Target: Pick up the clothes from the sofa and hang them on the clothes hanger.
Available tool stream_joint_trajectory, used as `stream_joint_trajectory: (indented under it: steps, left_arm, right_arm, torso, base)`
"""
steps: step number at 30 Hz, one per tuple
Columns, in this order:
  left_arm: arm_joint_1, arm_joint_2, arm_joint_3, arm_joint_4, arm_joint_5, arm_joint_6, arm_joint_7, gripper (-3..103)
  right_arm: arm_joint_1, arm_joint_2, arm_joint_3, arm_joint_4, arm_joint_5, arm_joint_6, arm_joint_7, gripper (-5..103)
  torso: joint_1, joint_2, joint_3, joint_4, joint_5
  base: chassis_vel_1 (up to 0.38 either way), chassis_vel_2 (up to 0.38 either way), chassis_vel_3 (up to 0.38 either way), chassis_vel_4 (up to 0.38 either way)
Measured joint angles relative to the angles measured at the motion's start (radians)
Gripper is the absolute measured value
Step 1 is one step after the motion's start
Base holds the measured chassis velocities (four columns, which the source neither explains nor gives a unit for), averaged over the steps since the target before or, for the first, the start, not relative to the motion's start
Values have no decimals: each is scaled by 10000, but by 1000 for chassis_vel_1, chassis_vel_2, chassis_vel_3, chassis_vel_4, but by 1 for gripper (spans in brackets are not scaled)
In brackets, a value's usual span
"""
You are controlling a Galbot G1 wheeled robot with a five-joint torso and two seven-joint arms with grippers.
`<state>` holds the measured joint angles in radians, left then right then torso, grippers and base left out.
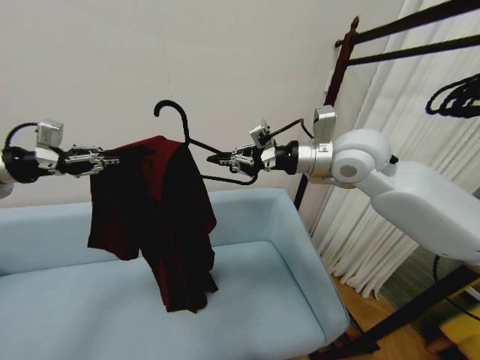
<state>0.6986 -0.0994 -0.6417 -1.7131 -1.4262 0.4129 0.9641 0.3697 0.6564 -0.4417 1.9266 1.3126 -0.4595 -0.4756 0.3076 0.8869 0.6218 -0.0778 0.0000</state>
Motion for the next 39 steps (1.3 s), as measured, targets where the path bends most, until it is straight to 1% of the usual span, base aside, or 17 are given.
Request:
stream_joint_trajectory:
  steps: [1, 3, 7, 9, 12, 15, 17, 18, 21, 24, 26, 28, 30, 32, 34, 37, 39]
  left_arm:
    - [-1, -2, -1, -1, -12, 0, 5, 6]
    - [-1, -27, 0, 0, -13, 0, 17, 3]
    - [-1, -92, 4, 85, -10, -6, 25, 2]
    - [-1, -123, 16, 79, -9, -12, 32, 2]
    - [-1, -157, 31, 89, -4, -25, 64, 2]
    - [-2, -216, 38, 131, 12, -43, 153, 2]
    - [-6, -235, 37, 149, 19, -47, 191, 2]
    - [-18, -279, 35, 187, 29, -53, 256, 2]
    - [-35, -335, 24, 227, 33, -100, 313, 2]
    - [-76, -439, -34, 210, 29, -179, 436, 2]
    - [-87, -461, -48, 199, 29, -185, 457, 2]
    - [-122, -505, -79, 191, 27, -208, 526, 2]
    - [-161, -526, -86, 194, 18, -214, 533, 2]
    - [-189, -534, -92, 194, 0, -214, 535, 2]
    - [-234, -547, -127, 181, -57, -214, 535, 2]
    - [-253, -549, -151, 172, -94, -214, 532, 2]
    - [-272, -542, -174, 162, -143, -215, 520, 2]
  right_arm:
    - [-14, 9, -10, -8, -3, 0, 2, 2]
    - [-40, 14, -26, -16, -9, 1, 2, 2]
    - [-51, 12, -50, -80, -68, 30, 28, 1]
    - [-53, 12, -56, -125, -85, 61, 41, 12]
    - [-69, -18, -61, -173, -88, 95, 93, 17]
    - [-133, -153, -33, -295, -82, 140, 263, 33]
    - [-149, -193, -9, -329, -65, 152, 315, 33]
    - [-205, -319, 53, -406, 8, 206, 558, 44]
    - [-321, -539, 106, -482, 78, 256, 1047, 49]
    - [-667, -965, -15, -475, 323, 536, 2193, 65]
    - [-772, -1067, -37, -456, 421, 591, 2422, 65]
    - [-1136, -1337, -31, -369, 930, 695, 3407, 77]
    - [-1317, -1388, 11, -307, 1257, 715, 3993, 87]
    - [-1478, -1384, 61, -254, 1438, 726, 4305, 87]
    - [-1950, -1182, 179, -83, 1702, 728, 4814, 96]
    - [-2414, -905, 285, 74, 1837, 730, 5284, 100]
    - [-3289, -309, 492, 350, 1981, 902, 6050, 100]
  torso:
    - [0, 0, 0, -1, 0]
    - [0, 0, 0, -1, 0]
    - [0, 0, 0, -2, 1]
    - [0, 0, 0, 0, -1]
    - [0, 0, 0, -1, -1]
    - [0, 0, 0, -1, 0]
    - [0, 0, 0, 0, 0]
    - [0, 0, 0, -1, 0]
    - [0, 0, 0, -1, 0]
    - [0, 0, 0, -1, 0]
    - [0, 0, 1, -1, 2]
    - [0, 0, 0, -5, 2]
    - [0, 1, 0, -4, 2]
    - [0, 0, 0, -3, 2]
    - [0, 0, 0, -2, -2]
    - [0, 0, 0, 0, -1]
    - [0, 0, 0, 1, -1]
  base:
    - [0, 0, 0, 0]
    - [0, 0, 0, 0]
    - [0, 0, 0, 0]
    - [0, 0, 0, 0]
    - [0, 0, 0, 0]
    - [0, 0, 0, 0]
    - [0, 0, 0, 0]
    - [0, 0, 0, 0]
    - [0, 0, 0, 0]
    - [0, 0, 0, 0]
    - [0, 0, 0, 0]
    - [0, 0, 0, 0]
    - [0, 0, 0, 0]
    - [0, 0, 0, 0]
    - [0, 0, 0, 0]
    - [0, 0, 0, 0]
    - [0, 0, 0, 0]
